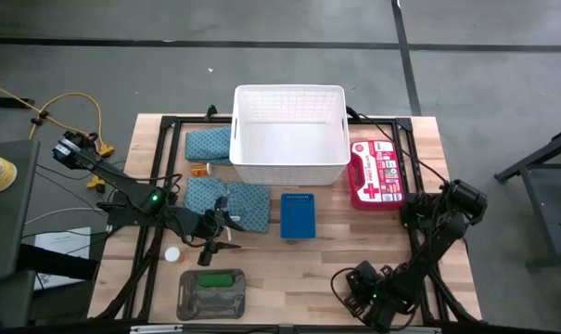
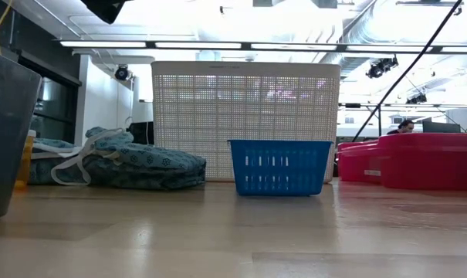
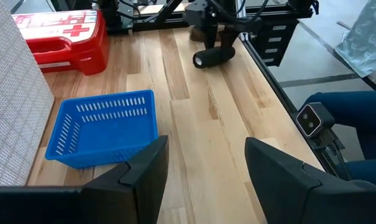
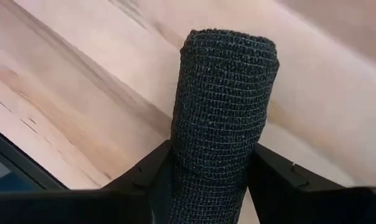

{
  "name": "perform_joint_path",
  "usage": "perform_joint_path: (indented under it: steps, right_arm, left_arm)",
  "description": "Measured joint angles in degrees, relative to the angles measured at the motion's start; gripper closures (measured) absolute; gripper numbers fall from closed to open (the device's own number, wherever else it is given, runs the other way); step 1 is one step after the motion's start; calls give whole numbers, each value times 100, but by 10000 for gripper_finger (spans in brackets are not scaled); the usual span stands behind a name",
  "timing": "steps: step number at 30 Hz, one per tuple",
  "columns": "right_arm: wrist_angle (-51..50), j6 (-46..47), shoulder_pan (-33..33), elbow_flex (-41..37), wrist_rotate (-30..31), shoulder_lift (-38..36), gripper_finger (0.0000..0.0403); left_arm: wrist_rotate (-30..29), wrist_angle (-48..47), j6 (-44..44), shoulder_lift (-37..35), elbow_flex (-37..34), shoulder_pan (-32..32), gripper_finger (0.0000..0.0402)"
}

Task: Pick & place medical supplies in basket/bin
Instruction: Put the black bandage into the transparent black bin

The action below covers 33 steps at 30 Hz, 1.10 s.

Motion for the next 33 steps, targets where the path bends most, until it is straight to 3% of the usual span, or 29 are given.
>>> perform_joint_path:
  steps: [11,20,33]
  right_arm:
    - [475,-1518,-412,0,1440,-155,244]
    - [1713,-4222,-1151,0,2292,-183,244]
    - [4773,-8062,-2558,0,1927,-195,243]
  left_arm:
    - [0,0,0,0,0,1,196]
    - [0,0,0,0,0,0,196]
    - [0,69,0,0,0,0,196]
